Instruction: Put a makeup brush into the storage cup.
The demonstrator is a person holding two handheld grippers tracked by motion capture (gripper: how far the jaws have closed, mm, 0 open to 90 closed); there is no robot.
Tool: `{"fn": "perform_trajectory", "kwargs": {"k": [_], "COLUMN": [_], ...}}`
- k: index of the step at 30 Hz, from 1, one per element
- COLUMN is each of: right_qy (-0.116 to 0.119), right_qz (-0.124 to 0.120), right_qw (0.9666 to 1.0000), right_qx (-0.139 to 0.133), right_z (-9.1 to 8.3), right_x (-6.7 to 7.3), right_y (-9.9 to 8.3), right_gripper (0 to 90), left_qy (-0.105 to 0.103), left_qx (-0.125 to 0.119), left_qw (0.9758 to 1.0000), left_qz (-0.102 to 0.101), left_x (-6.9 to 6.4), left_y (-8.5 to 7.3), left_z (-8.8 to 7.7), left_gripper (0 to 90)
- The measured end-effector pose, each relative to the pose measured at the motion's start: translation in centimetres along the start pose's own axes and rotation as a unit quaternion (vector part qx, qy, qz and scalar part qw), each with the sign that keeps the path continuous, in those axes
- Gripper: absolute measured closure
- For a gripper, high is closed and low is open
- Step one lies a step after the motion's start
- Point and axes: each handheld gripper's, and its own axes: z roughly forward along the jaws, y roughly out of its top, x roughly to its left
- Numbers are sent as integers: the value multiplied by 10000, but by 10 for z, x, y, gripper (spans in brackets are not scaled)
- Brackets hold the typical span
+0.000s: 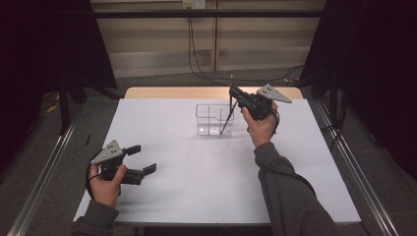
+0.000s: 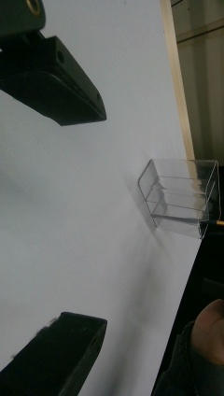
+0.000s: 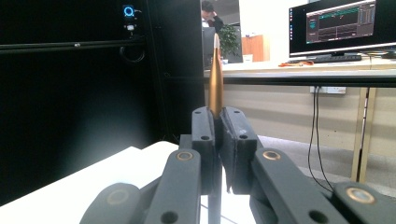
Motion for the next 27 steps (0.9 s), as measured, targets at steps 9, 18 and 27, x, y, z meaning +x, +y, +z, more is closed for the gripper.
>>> {"fn": "perform_trajectory", "kwargs": {"k": [9,18,27], "right_qy": [6,51,3], "right_qz": [-18,-18,0], "right_qw": [10000,10000,10000], "right_qx": [6,38,62], "right_z": [0,-1,-5], "right_x": [0,2,-3], "right_y": [-2,-5,-10], "right_gripper": [841,842,841], "left_qy": [13,8,-1], "left_qx": [-1,-1,7], "left_qw": [10000,10000,10000], "left_qz": [18,14,-6], "left_x": [0,0,0], "left_y": [0,0,0], "left_z": [-1,0,1], "left_gripper": [24,25,25]}}
